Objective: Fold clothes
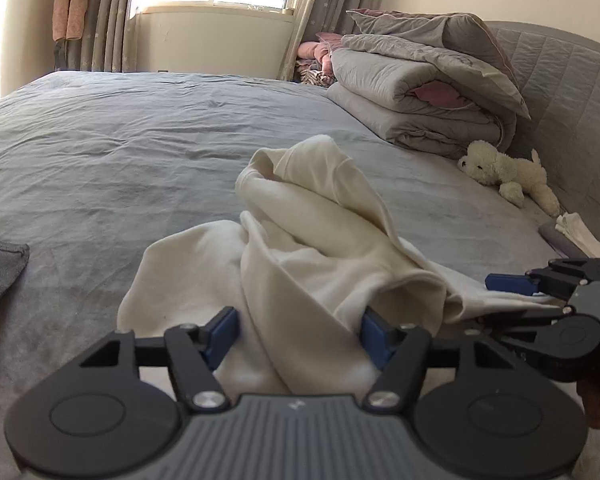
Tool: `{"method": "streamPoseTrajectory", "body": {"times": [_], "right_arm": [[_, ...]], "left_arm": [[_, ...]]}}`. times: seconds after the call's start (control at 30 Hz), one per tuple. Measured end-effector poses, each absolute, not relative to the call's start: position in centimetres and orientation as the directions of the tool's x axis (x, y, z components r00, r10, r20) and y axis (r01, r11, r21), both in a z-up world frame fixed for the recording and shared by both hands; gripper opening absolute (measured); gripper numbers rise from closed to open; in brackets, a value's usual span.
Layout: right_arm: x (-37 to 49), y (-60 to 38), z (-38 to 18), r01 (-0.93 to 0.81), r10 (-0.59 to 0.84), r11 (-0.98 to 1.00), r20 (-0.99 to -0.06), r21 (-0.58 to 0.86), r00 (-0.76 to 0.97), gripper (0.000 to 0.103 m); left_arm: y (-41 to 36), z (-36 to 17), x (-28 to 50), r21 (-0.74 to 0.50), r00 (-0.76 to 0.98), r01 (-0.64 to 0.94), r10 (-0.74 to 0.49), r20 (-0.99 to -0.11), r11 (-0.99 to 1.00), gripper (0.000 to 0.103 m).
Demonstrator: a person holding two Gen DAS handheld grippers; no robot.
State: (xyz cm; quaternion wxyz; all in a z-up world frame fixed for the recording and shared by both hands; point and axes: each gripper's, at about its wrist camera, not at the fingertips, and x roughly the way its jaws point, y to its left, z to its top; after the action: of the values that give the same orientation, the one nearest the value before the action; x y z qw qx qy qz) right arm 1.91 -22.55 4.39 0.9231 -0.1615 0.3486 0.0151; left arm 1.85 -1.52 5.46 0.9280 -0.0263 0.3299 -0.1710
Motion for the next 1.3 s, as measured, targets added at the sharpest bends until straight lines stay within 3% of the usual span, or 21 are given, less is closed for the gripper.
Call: {"method": "streamPoseTrajectory", "body": {"times": [0.03,0.1,0.2,0.27,0.47,0.63,0.83,0.93,1.0,1.13,1.23,1.3], "right_arm": [[2.2,-22.9,4.4,-0.118,-0.106,0.949,-0.645,-0.294,0.756,0.013],[2.2,-23.4,4.8,-0.072,-0.15,0.945,-0.619,-0.318,0.771,0.012],[2.3,-24.2,5.3,-0.001,-0.216,0.936,-0.577,-0.352,0.788,0.01],[2.3,-24.7,5.7,0.046,-0.259,0.927,-0.548,-0.372,0.795,0.006],[2.4,-26.3,6.8,0.189,-0.387,0.886,-0.452,-0.423,0.804,0.005],[1.5,-28.4,8.5,0.361,-0.528,0.811,-0.313,-0.46,0.789,0.005],[-1.2,-30.8,11.0,0.589,-0.665,0.703,-0.075,-0.397,0.743,0.005],[-1.9,-31.2,11.3,0.628,-0.677,0.698,-0.034,-0.343,0.735,0.005],[-1.2,-30.8,10.5,0.586,-0.662,0.703,-0.069,-0.403,0.746,0.005],[0.7,-30.6,7.6,0.411,-0.601,0.754,-0.285,-0.513,0.747,0.005],[0.8,-30.9,7.6,0.305,-0.477,0.86,-0.433,-0.41,0.765,0.014],[0.7,-31.0,7.8,0.292,-0.444,0.884,-0.458,-0.366,0.77,0.025]], "left_arm": [[-1.5,5.4,1.9,-0.154,0.723,0.299,-0.33,-0.607,0.942,0.041],[-1.1,5.9,2.0,-0.155,0.727,0.303,-0.333,-0.601,0.94,0.021],[-0.2,6.9,2.1,-0.165,0.741,0.296,-0.336,-0.582,0.941,0.013],[0.7,7.7,2.1,-0.157,0.77,0.268,-0.31,-0.558,0.95,0.012],[4.0,10.3,2.1,-0.13,0.851,0.168,-0.211,-0.482,0.977,0.01],[5.9,12.1,1.7,-0.069,0.911,0.096,-0.115,-0.396,0.993,0.01],[6.9,14.3,0.2,-0.079,0.961,0.115,-0.131,-0.243,0.99,0.01],[6.1,14.7,-0.5,-0.047,0.972,0.138,-0.144,-0.188,0.989,0.011],[4.8,14.0,0.0,0.054,0.966,0.131,-0.116,-0.23,0.99,0.015],[3.2,10.4,3.1,0.209,0.873,0.162,-0.041,-0.487,0.964,0.032],[3.6,10.2,3.5,0.152,0.852,0.163,-0.061,-0.519,0.975,0.034],[4.0,10.2,3.7,0.108,0.842,0.161,-0.079,-0.533,0.981,0.057]]}}
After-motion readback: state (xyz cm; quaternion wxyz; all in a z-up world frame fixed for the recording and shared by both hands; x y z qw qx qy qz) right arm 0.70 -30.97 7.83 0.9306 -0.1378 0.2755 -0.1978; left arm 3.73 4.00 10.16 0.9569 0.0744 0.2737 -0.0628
